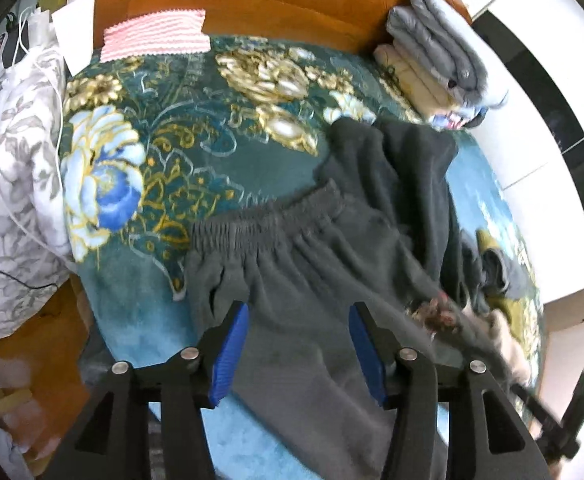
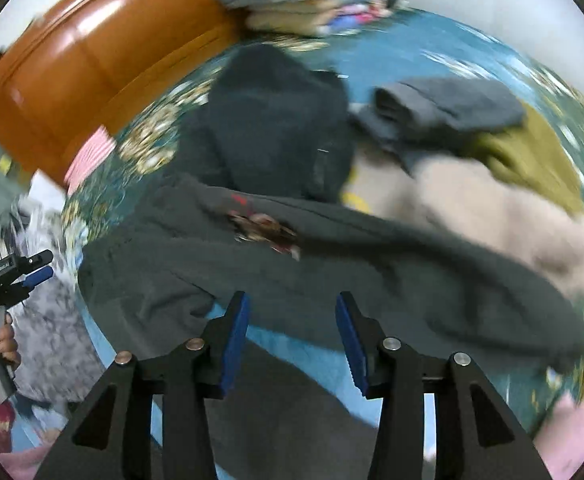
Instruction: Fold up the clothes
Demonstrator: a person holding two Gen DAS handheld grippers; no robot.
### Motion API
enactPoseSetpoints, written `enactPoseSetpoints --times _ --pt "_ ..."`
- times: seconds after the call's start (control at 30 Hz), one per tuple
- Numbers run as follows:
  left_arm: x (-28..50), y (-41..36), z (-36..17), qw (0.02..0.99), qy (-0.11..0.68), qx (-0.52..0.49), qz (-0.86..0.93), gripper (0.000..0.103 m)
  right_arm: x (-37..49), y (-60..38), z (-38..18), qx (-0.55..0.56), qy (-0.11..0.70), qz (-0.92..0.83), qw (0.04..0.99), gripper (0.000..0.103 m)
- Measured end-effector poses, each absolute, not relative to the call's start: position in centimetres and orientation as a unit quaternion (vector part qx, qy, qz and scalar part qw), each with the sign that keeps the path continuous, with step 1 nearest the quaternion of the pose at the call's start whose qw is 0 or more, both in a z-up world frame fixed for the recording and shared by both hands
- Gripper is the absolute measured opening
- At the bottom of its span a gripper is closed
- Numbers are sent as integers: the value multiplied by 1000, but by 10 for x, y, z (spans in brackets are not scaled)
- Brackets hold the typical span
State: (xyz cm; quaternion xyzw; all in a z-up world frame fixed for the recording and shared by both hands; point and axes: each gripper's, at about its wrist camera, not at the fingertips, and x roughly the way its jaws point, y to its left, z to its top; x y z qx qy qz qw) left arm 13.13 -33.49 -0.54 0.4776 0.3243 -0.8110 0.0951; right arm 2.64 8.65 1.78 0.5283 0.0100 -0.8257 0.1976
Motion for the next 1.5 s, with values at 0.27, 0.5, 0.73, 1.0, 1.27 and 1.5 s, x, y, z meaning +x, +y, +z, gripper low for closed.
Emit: enactPoseSetpoints --times 0.27,0.5,0.73,1.0,1.27,1.5 --pt "134 -336 -29 100 336 496 -794 57 -33 32 -19 526 131 -806 239 67" --pt "129 -335 -36 85 350 498 -789 57 -96 -5 -61 582 173 -743 282 67" --pt "125 -327 -39 74 347 505 -787 57 -127 -34 -93 626 134 -698 321 67" --pt "133 -325 -44 79 349 512 -780 57 -121 -39 -93 642 101 -692 315 19" --pt "140 -327 -44 76 386 497 -773 57 -59 -42 -37 583 119 -717 364 8" --pt "142 -322 -43 52 438 469 -765 57 53 -39 -9 531 139 -703 453 8"
